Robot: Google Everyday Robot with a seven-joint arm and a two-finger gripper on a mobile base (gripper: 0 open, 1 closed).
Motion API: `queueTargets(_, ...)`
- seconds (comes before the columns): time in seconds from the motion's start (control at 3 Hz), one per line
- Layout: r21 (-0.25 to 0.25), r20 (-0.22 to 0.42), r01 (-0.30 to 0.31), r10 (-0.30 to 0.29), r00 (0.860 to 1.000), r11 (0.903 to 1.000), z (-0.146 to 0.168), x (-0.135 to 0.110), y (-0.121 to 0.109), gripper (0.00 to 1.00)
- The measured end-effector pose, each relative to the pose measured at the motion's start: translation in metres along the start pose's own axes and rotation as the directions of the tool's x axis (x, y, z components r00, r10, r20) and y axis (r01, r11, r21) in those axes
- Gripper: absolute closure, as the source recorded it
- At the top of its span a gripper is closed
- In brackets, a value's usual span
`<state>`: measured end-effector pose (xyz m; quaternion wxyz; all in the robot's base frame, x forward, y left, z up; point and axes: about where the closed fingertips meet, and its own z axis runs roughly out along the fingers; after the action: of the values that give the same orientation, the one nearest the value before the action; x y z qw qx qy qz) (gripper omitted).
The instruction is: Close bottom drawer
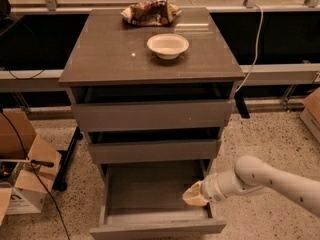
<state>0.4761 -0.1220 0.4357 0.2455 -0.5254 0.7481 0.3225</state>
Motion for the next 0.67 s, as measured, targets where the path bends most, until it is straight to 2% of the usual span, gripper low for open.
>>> queueTargets(0.33, -0.054, 0.024, -0.048, 0.049, 0.998, 0.9974, 0.039, 0.048, -0.008, 1.0)
queueTargets(0.67, -0.072, 0.031, -0.067, 0.07, 0.997, 0.9952, 0.052, 0.056, -0.003, 1.0)
